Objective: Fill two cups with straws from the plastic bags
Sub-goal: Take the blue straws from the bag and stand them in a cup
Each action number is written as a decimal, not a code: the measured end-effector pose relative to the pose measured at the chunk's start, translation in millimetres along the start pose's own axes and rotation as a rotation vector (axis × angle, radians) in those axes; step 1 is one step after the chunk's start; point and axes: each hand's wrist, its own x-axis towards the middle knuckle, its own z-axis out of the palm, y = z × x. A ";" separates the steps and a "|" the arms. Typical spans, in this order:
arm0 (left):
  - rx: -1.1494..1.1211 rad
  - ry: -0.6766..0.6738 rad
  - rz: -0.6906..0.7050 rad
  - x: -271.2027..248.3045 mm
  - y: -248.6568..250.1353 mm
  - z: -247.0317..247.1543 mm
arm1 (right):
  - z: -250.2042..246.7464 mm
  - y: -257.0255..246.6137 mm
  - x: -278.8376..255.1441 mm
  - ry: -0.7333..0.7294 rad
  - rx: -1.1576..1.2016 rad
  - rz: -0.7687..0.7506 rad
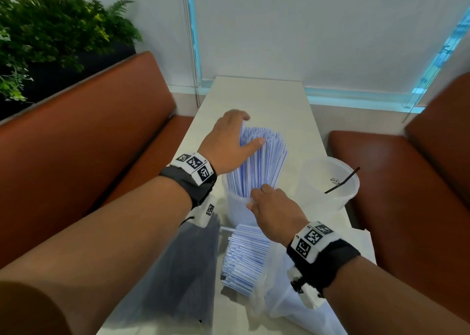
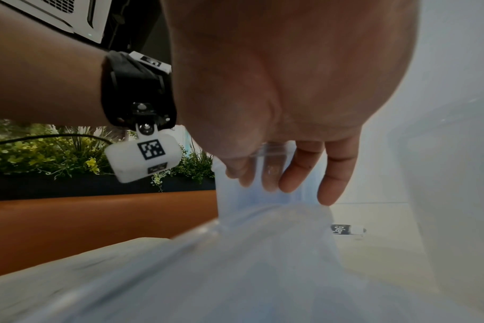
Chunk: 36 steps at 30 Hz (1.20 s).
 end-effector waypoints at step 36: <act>0.435 -0.317 -0.003 29.2 5.9 10.3 | -5.1 -1.5 -1.5 -0.019 0.037 0.022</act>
